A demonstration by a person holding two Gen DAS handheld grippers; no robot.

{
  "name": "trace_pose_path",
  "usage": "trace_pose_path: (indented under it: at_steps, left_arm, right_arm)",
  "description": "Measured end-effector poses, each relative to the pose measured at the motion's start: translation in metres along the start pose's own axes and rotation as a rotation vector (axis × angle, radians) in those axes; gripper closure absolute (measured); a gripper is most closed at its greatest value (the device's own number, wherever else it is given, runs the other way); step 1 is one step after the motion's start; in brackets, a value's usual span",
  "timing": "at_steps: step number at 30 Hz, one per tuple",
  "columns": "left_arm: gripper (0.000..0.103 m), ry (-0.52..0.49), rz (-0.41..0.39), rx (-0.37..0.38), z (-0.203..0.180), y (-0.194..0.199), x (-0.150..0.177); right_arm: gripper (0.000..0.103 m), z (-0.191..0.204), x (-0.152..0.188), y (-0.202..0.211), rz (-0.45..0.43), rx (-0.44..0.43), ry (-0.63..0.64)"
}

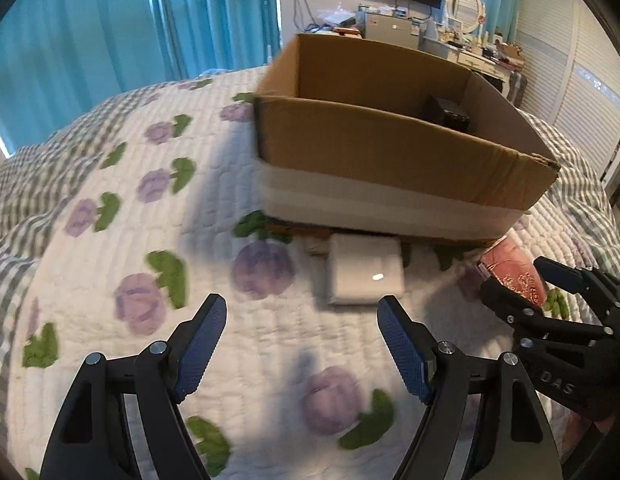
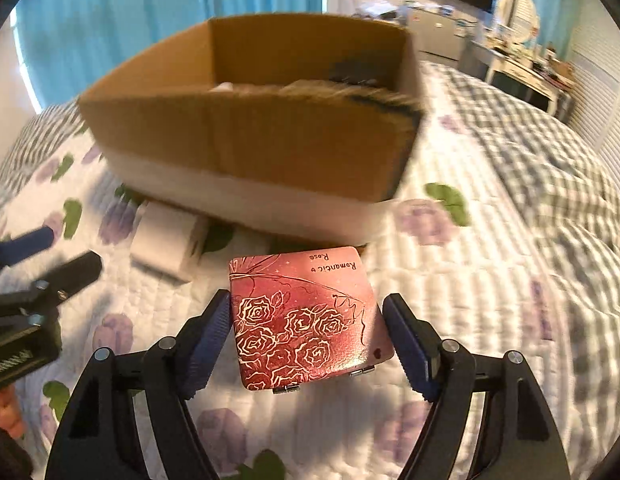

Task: Organize rigid objects
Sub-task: 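Grasp the red rose card case with the right tool while the left tool grasps the white box, then place both held items into the box and open both tools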

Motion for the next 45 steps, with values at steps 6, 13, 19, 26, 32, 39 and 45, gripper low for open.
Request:
trace_pose_path:
  at_steps: [6, 13, 19, 26, 32, 39, 45]
  left_arm:
    - [0.023, -0.057, 0.024, 0.016, -0.029, -0.026, -0.009]
    - [0.023, -0.044, 0.06, -0.027, -0.038, -0.059, -0.02]
    - [0.053, -0.039, 0.047, -0.006, -0.042, -0.058, -0.022]
    - [0.053, -0.065, 0.053, 0.034, -0.037, -0.033, -0.002]
    - [0.053, -0.055, -0.007, 0.054, -0.024, 0.016, 0.01]
    - [0.053, -0.06, -0.154, 0.073, -0.014, 0.099, -0.012]
    - [0.053, -0.055, -0.229, 0.106, -0.009, 0.142, -0.069]
  right_arm:
    - [0.028, -0.025, 0.001, 0.012, -0.005, 0.006, -0.06]
    - [0.028, -0.01, -0.018, -0.006, 0.012, -0.005, -0.075]
    - [0.028, -0.006, -0.014, -0.009, 0.021, 0.014, -0.058]
    - [0.028, -0.001, -0.017, 0.0, 0.009, 0.023, -0.03]
    - [0.028, 0.011, -0.019, 0.038, -0.049, 0.028, -0.001]
    - [0.028, 0.029, -0.036, 0.107, -0.154, 0.036, 0.053]
    - [0.028, 0.036, -0.073, 0.157, -0.235, 0.026, 0.102]
Point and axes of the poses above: each gripper's, at about its wrist camera, not at the fingertips, and y roughly against the way its jaws point, z to its left, x to its underside, the point moved 8 cm from there along -y, roughly the way its jaws point, and after that the axes turned 15 degrees about z, right-handed, at the moved point
